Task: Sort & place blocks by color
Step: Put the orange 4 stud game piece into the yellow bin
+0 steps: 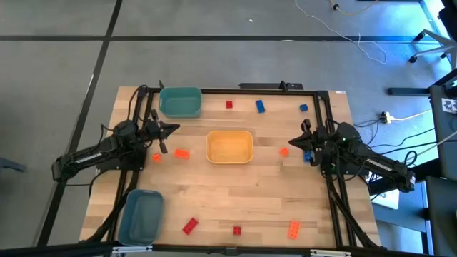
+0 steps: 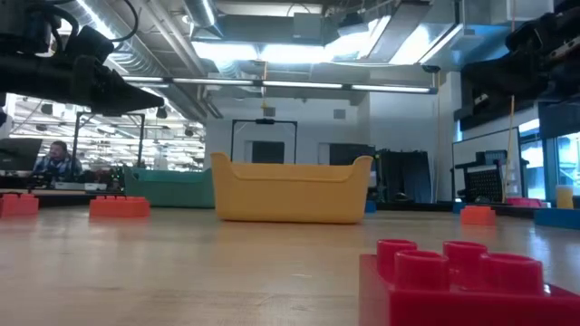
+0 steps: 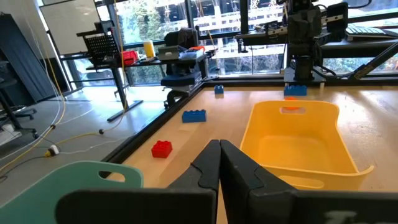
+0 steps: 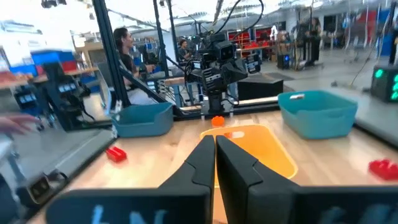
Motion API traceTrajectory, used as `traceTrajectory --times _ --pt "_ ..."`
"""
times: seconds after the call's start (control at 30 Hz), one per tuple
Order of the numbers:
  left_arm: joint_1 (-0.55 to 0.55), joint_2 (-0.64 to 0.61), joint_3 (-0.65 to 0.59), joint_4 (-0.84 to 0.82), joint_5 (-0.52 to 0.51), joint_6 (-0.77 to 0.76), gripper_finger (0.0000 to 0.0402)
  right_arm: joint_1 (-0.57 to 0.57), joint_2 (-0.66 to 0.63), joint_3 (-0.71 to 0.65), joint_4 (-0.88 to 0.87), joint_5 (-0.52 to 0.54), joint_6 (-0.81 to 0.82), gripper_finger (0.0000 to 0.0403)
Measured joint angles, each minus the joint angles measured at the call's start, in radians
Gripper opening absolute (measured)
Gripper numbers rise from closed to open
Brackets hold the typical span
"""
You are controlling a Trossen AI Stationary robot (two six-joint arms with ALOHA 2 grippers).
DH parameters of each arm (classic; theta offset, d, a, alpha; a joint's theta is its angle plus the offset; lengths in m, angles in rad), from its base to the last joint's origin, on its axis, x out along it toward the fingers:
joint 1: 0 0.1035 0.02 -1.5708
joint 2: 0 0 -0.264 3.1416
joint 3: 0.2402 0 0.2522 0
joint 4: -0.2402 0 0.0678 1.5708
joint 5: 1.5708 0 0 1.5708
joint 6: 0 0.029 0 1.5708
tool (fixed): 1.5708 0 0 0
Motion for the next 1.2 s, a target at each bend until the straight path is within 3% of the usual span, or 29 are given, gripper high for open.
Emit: traceTrajectory --times 0.23,0.4,0.67,0.93,1.2 --pt "0.0 0.0 0.0 0.0 0.0 0.0 0.0 0.0 0.0 0.0 0.03 0.114 0.126 0.0016" --pt "0.0 0.0 0.0 0.01 -0.029 0.118 0.0 0.0 0.001 0.039 0.032 0.16 0.129 0.0004" --pt "0.0 0.0 0.0 0.024 -0.043 0.137 0.0 0.0 0.047 0.253 -0.284 0.294 0.104 0.0001" --pt "-0.001 0.013 0.067 0.1 -0.107 0.07 0.0 0.0 0.363 0.583 -0.589 0.402 0.104 0.0001" --pt "-0.001 0.133 0.309 -0.264 -0.233 0.103 0.0 0.0 0.752 0.93 -0.975 0.415 0.268 0.0"
